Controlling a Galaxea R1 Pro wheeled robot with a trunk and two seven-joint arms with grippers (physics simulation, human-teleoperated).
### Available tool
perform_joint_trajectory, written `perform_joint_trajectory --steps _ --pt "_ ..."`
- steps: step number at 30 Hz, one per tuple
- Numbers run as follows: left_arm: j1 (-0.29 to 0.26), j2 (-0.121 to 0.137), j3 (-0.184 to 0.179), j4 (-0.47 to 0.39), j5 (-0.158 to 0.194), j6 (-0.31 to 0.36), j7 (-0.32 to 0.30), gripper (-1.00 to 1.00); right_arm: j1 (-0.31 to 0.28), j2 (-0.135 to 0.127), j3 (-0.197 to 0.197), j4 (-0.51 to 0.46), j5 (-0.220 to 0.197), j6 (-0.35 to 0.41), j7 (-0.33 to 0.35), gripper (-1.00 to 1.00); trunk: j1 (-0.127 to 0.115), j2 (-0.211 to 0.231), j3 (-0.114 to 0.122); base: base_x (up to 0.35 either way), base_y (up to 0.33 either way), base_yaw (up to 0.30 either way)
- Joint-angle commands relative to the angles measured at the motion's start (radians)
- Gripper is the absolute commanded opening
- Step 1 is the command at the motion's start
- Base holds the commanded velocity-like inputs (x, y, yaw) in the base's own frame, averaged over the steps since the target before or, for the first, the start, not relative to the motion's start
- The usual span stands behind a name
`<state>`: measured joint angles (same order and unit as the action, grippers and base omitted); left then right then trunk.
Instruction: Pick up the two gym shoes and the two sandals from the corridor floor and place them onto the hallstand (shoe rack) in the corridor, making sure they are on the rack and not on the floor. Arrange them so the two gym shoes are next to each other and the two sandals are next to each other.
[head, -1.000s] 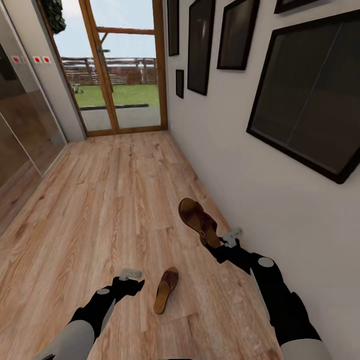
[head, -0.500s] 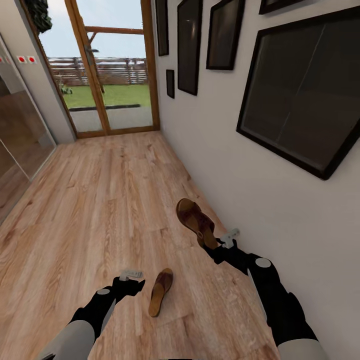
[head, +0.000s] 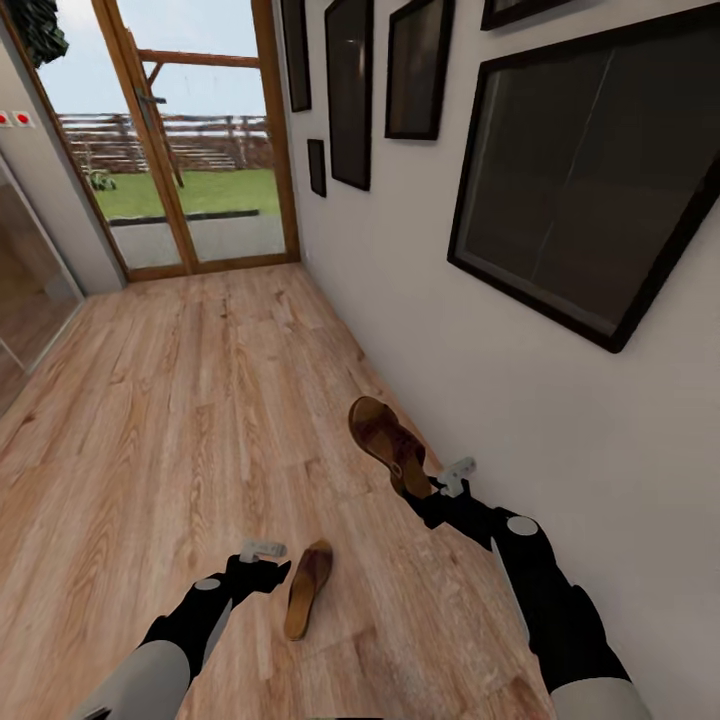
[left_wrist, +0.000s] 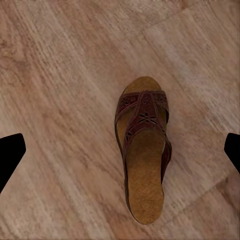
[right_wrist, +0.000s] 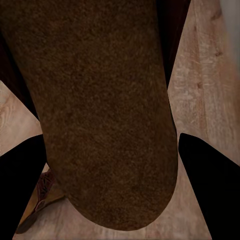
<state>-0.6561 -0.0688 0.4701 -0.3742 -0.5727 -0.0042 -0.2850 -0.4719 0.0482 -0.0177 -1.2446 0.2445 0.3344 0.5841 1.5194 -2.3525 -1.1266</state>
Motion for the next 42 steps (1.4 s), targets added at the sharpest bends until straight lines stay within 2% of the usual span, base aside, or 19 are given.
perform_joint_trajectory --steps 1,4,11,15,22,29,42 --pt "0.0 -0.001 0.009 -0.001 -0.009 0.0 -0.007 1.0 -0.001 0.004 -0.002 0.001 0.006 0.005 0.008 -1.0 0.0 0.0 -0.001 0.156 0.0 -0.005" --pt "0.0 0.0 0.01 -0.001 -0.01 0.0 -0.006 1.0 -0.001 0.019 -0.001 0.016 0.006 0.005 0.008 -1.0 0.0 0.0 -0.001 0.207 0.0 -0.003" --pt "0.001 0.001 0.01 -0.002 -0.01 -0.002 -0.006 1.0 -0.001 0.081 -0.001 0.085 0.006 0.006 0.007 -1.0 0.0 0.0 -0.001 0.098 0.0 -0.001" --pt "0.001 0.001 0.01 -0.002 -0.011 -0.002 -0.006 1.0 -0.001 0.092 -0.001 0.097 0.006 0.006 0.007 -1.0 0.0 0.0 -0.001 0.018 0.0 0.0" --pt "0.001 0.001 0.01 -0.001 -0.01 -0.008 -0.005 1.0 -0.001 0.097 -0.002 0.101 0.007 0.006 0.006 -1.0 0.0 0.0 -0.001 0.004 0.0 0.0" --pt "0.012 0.001 0.01 0.0 -0.008 -0.079 -0.004 1.0 -0.001 0.097 -0.002 0.099 0.007 0.005 0.006 -1.0 0.0 0.0 -0.001 0.071 -0.044 -0.003" --pt "0.026 0.001 0.01 0.001 -0.008 -0.093 -0.004 1.0 -0.001 0.096 -0.002 0.093 0.007 0.005 0.003 -1.0 0.0 0.0 -0.001 0.152 -0.132 -0.081"
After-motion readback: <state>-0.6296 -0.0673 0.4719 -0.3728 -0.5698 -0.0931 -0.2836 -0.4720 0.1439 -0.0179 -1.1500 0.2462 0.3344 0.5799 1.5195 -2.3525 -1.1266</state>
